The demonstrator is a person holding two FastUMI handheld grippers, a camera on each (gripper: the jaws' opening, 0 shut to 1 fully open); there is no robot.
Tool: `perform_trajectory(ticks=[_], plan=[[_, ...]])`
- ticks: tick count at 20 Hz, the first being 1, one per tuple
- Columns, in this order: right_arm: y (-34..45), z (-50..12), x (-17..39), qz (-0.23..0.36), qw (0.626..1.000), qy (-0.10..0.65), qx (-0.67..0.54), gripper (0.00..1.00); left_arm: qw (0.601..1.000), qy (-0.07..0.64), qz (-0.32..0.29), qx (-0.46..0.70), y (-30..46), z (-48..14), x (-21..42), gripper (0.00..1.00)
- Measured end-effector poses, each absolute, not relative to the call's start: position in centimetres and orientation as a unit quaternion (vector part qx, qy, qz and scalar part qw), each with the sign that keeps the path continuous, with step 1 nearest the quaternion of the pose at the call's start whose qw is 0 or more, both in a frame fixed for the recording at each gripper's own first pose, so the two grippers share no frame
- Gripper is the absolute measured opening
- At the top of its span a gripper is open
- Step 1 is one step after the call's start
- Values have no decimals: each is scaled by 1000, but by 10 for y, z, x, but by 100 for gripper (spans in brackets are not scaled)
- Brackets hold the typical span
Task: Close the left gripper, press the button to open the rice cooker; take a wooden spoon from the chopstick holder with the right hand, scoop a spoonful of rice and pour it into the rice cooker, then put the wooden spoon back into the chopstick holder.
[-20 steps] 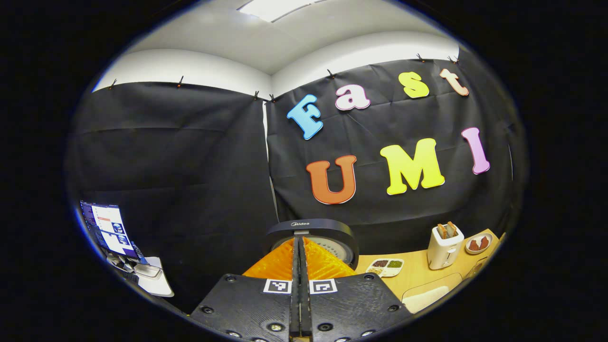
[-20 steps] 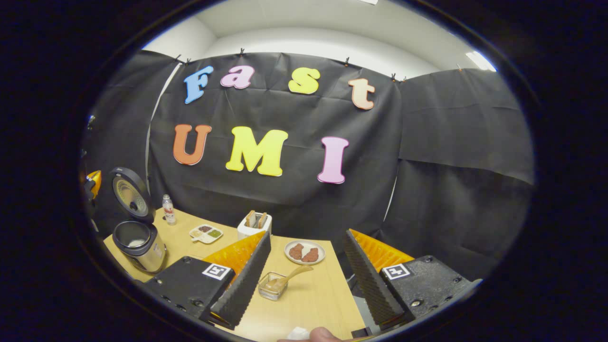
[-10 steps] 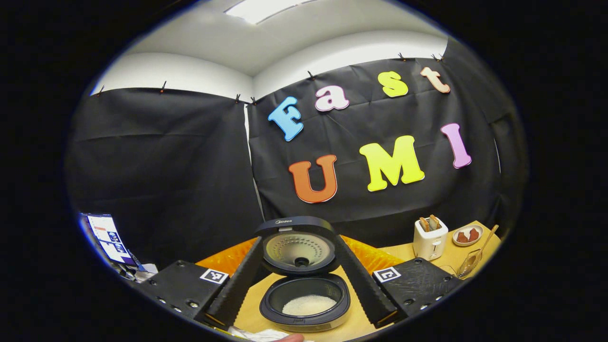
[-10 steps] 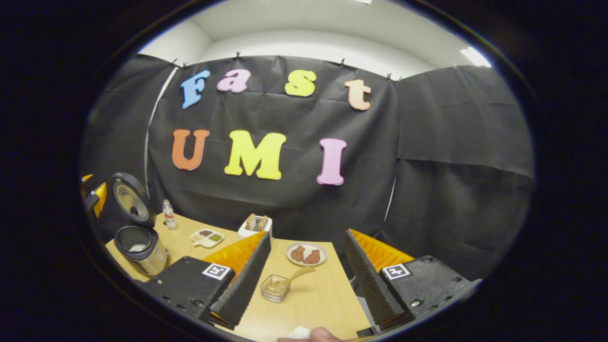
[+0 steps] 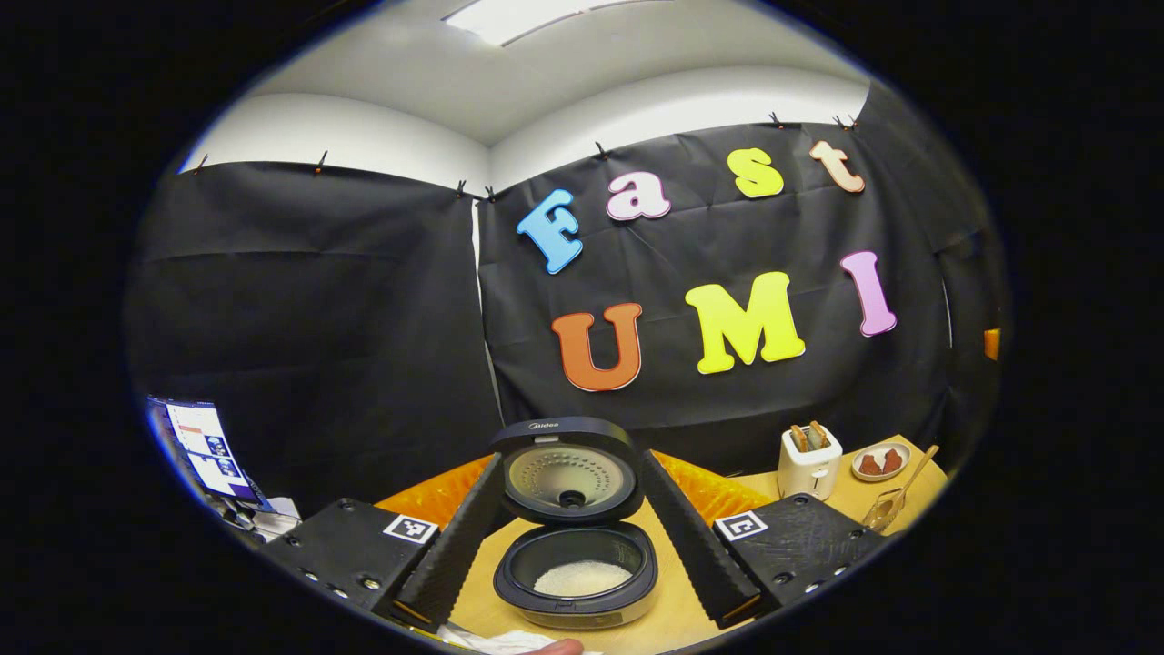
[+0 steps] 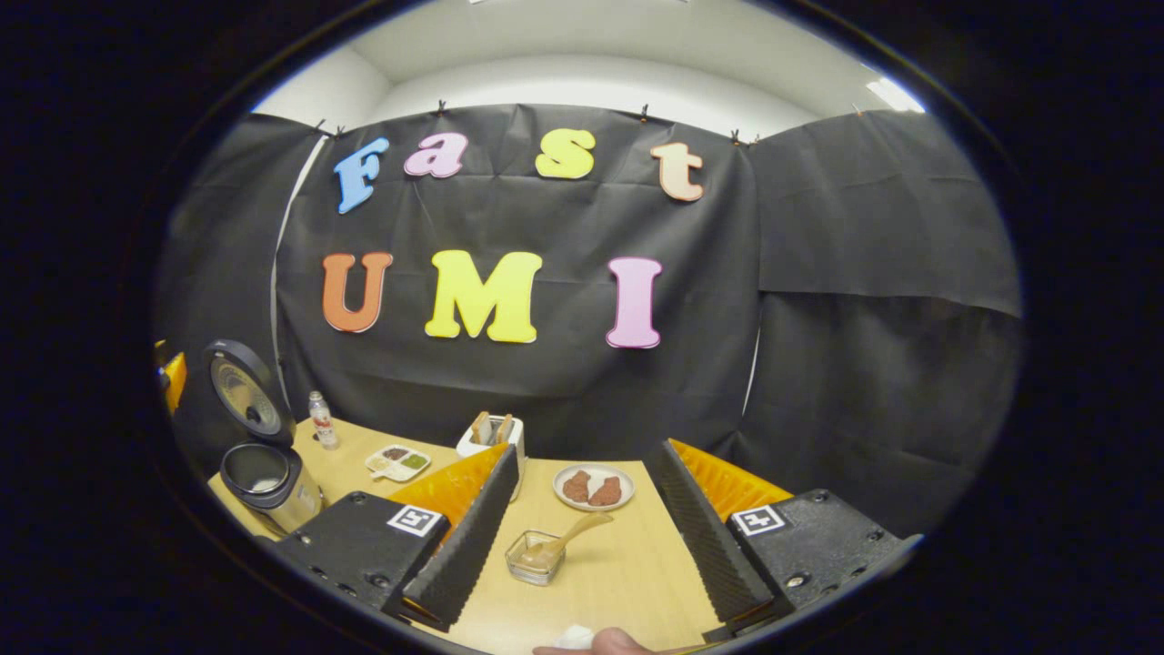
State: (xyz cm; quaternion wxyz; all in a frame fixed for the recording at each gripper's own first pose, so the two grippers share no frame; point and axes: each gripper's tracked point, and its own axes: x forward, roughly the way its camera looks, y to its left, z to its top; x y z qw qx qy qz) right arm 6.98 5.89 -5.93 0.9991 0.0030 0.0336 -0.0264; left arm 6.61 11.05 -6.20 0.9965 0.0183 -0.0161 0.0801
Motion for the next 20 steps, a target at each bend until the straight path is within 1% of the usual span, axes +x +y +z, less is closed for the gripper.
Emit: perform_trajectory(ticks=[1, 2, 3, 7, 8, 9, 10, 13, 14, 15, 20], plan=[[59, -61, 77, -28, 999, 34, 6, 100, 997, -13, 80, 18, 110, -63, 66, 95], [60, -63, 83, -28, 999, 32, 10, 97, 997, -11, 79, 19, 110, -64, 66, 95], [60, -68, 88, -28, 999, 32, 10, 100, 997, -11, 80, 20, 110, -62, 67, 95], [60, -84, 120, -35, 999, 26, 6, 100, 997, -2, 78, 27, 109, -67, 67, 95], [61, -95, 130, -36, 999, 31, 9, 97, 997, 2, 77, 30, 109, -68, 67, 95], [61, -106, 142, -36, 998, 42, 15, 97, 997, 4, 76, 32, 108, -69, 67, 95], [61, -120, 152, -38, 998, 51, 25, 100, 997, 6, 74, 34, 107, -69, 67, 95], [55, -176, 187, -51, 993, 93, 57, 100, 997, 12, 68, 35, 103, -72, 68, 95], [54, -196, 198, -53, 990, 113, 72, 98, 997, 14, 65, 37, 97, -75, 72, 95], [53, -216, 205, -56, 987, 129, 83, 100, 997, 17, 63, 42, 92, -78, 76, 95], [41, -294, 241, -77, 971, 184, 132, 100, 997, 31, 54, 53, 83, -88, 82, 95]])
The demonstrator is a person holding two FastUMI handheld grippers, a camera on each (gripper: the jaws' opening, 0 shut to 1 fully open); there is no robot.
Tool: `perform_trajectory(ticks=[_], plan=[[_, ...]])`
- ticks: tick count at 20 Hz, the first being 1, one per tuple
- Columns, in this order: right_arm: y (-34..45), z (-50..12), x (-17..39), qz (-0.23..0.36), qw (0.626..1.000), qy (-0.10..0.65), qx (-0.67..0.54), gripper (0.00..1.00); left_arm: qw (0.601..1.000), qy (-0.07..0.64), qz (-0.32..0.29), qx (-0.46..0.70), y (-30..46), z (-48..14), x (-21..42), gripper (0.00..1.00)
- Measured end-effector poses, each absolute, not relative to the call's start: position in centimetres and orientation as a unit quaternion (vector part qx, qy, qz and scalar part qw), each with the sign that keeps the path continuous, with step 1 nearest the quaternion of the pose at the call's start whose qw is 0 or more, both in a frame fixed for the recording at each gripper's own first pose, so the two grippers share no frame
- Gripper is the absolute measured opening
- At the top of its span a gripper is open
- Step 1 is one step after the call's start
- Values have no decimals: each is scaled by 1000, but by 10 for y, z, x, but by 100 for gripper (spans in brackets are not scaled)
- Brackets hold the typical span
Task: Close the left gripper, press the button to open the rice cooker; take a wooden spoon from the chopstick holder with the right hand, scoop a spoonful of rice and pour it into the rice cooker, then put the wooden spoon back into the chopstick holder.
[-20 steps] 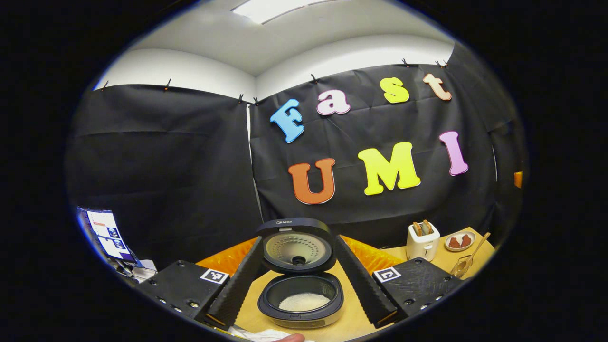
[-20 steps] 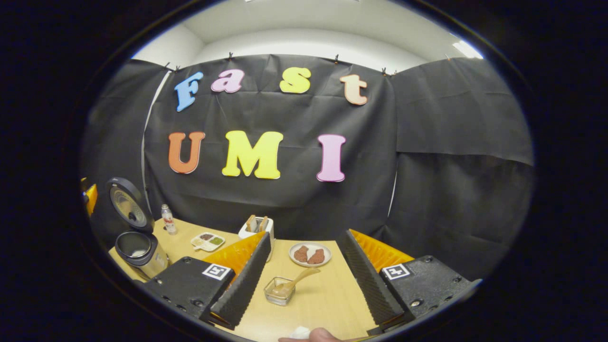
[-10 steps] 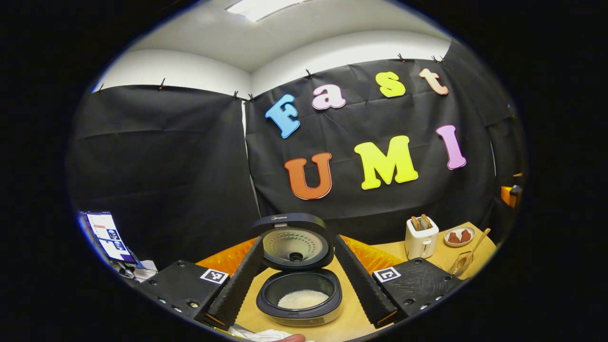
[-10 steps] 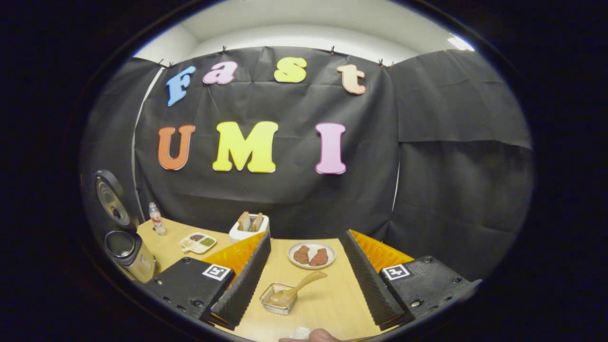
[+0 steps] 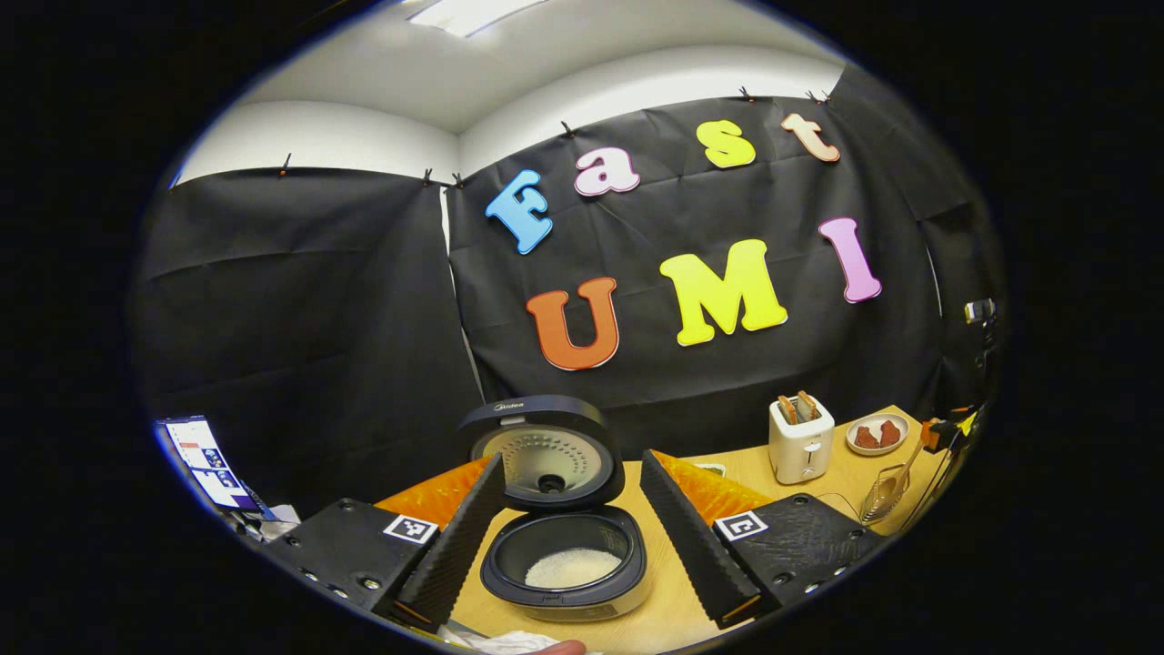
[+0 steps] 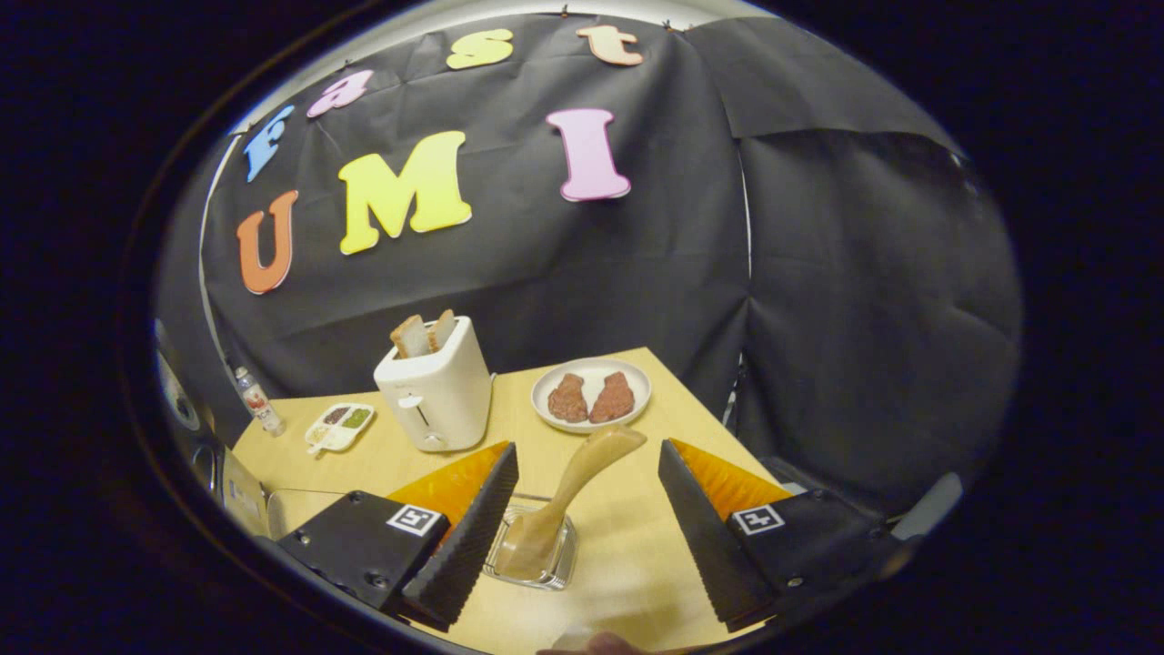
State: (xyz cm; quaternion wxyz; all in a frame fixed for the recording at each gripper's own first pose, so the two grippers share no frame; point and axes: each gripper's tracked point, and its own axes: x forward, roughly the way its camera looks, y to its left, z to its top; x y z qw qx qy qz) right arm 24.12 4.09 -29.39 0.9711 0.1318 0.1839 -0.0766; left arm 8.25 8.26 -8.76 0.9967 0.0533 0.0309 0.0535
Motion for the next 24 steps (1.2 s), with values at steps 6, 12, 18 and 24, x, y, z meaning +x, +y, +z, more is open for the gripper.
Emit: perform_trajectory(ticks=[6, 12, 18, 24], plan=[[42, -341, 268, -72, 960, 215, 167, 98, 996, 43, 52, 52, 75, -98, 85, 95], [52, -351, 297, -51, 960, 217, 169, 97, 995, 56, 50, 70, 67, -109, 84, 95], [52, -355, 306, -53, 958, 222, 173, 94, 994, 65, 48, 72, 62, -116, 83, 96], [62, -343, 306, -23, 962, 210, 174, 35, 994, 64, 45, 79, 60, -117, 84, 95]])
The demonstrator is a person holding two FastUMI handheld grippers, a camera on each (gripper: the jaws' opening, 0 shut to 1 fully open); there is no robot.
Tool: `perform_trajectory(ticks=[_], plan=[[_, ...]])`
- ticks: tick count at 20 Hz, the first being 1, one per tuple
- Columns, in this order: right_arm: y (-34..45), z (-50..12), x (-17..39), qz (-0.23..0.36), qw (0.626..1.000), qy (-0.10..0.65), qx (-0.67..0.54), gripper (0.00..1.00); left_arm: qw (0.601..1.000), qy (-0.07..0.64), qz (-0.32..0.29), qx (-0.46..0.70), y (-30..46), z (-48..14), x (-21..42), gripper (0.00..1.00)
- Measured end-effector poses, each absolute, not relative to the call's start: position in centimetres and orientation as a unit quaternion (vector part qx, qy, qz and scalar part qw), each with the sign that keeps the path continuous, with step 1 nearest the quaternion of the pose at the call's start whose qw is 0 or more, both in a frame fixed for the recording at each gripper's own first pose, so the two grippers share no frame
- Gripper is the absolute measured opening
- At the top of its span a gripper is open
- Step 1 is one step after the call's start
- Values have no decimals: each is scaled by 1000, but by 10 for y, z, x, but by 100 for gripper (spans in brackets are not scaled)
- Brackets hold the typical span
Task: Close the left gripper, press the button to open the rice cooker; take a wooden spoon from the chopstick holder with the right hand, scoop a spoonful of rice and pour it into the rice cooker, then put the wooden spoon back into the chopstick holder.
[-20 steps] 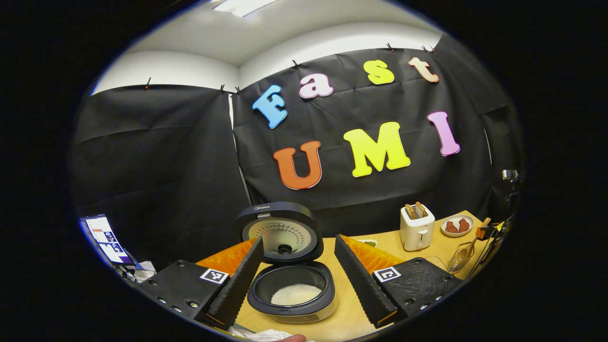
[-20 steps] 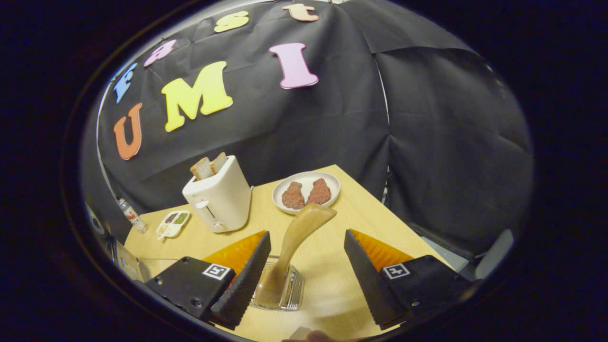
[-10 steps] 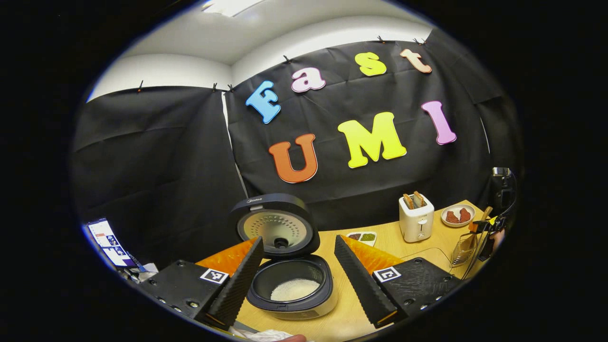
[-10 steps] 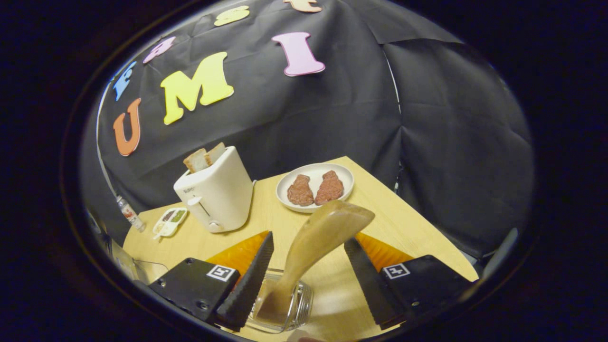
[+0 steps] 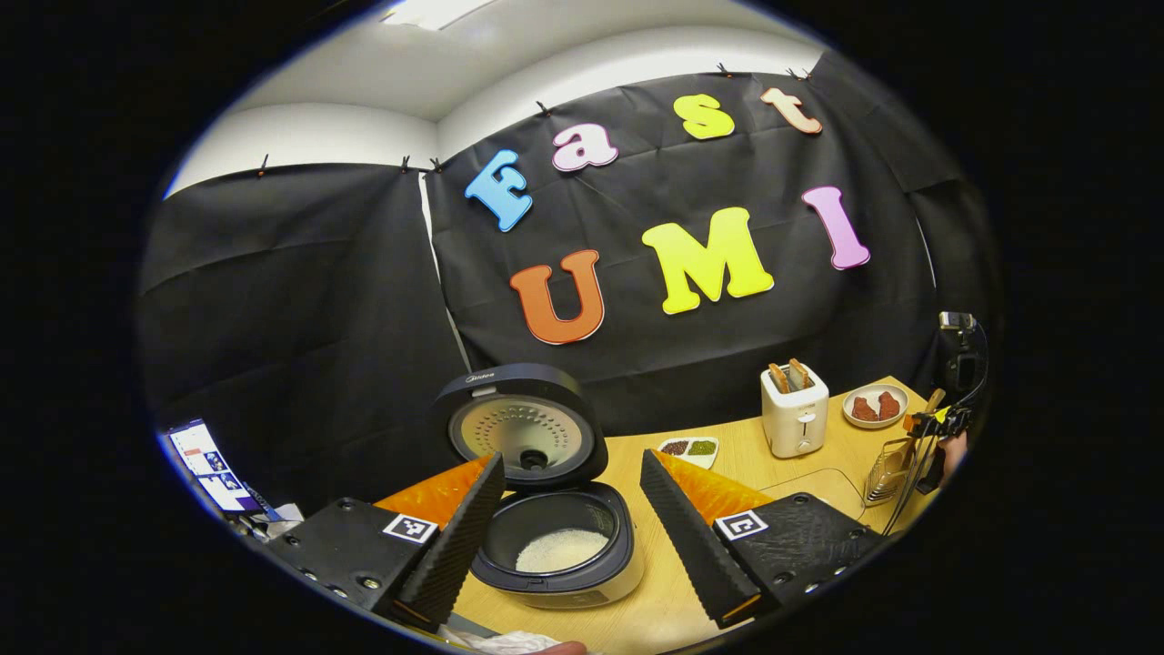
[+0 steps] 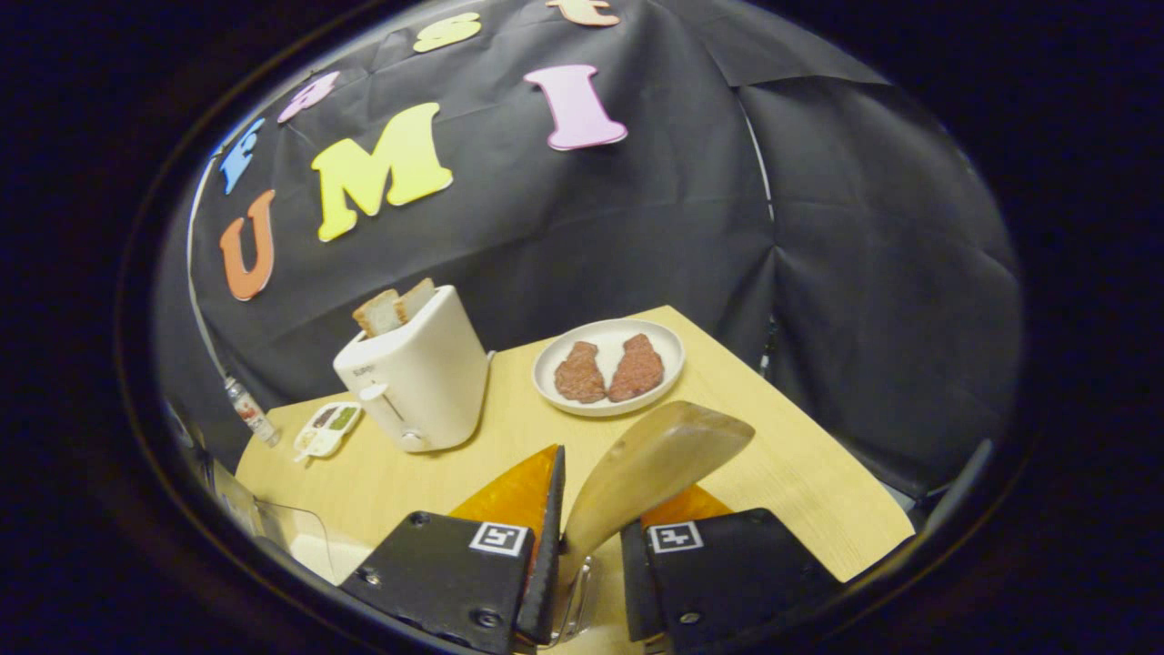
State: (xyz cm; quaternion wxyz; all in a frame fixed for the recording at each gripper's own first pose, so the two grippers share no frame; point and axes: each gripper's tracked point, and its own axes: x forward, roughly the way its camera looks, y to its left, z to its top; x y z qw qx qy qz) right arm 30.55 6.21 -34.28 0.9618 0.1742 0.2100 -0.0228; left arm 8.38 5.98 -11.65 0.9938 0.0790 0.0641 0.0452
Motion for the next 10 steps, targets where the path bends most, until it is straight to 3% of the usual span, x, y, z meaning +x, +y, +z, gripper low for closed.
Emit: perform_trajectory(ticks=[4, 10], plan=[[78, -333, 304, -1, 964, 203, 170, 25, 994, 65, 45, 80, 62, -118, 81, 96], [96, -299, 285, 19, 975, 171, 142, 22, 994, 66, 51, 73, 74, -121, 77, 95]])
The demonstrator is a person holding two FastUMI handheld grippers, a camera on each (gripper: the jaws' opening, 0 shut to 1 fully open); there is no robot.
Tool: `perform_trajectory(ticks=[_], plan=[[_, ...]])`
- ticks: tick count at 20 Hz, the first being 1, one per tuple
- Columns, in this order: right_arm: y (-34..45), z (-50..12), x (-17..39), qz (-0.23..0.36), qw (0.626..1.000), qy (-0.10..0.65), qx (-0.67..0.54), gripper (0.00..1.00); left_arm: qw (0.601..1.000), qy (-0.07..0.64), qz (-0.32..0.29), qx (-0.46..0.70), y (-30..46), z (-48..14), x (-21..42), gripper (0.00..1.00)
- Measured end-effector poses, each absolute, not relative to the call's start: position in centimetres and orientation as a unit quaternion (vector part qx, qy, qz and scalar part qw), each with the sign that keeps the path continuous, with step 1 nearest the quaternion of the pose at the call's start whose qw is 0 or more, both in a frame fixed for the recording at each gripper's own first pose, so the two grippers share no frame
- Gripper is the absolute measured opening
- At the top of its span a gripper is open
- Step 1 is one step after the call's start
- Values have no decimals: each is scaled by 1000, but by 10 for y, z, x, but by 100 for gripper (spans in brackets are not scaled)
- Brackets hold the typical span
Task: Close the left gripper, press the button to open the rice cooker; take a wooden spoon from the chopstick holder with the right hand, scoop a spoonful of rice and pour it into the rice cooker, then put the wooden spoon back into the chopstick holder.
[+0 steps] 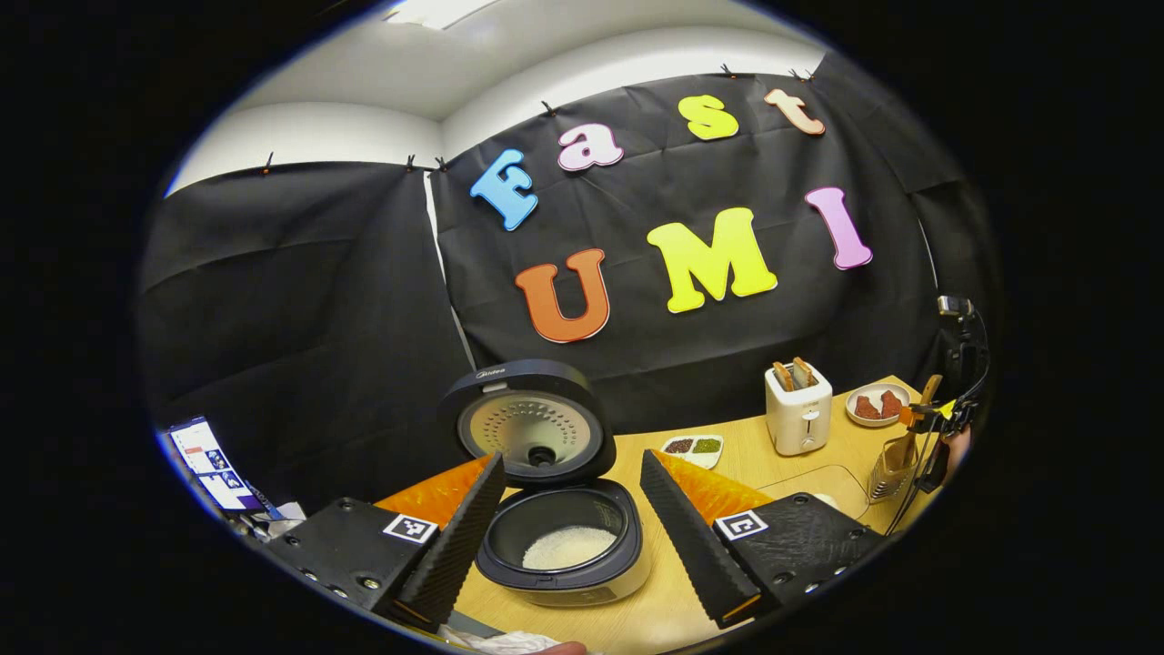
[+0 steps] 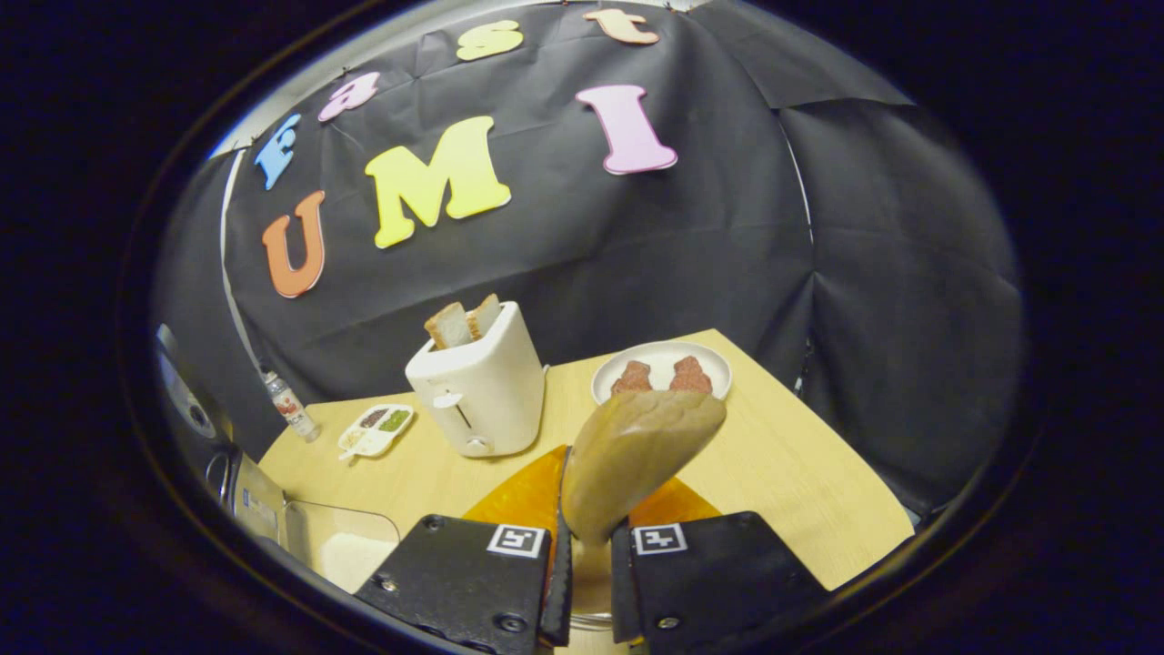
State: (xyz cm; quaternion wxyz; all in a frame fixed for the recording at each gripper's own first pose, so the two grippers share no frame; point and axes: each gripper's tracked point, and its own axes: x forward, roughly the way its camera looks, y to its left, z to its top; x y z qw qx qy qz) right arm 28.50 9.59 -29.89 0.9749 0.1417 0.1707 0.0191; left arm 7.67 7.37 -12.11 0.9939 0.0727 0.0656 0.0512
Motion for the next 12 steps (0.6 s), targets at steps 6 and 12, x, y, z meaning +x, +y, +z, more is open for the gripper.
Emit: perform_trajectory(ticks=[6, 12], plan=[[95, -257, 272, 13, 988, 129, 87, 22, 994, 63, 55, 67, 84, -122, 73, 95], [117, -162, 252, 18, 998, 55, 10, 22, 995, 65, 65, 48, 98, -127, 70, 95]])
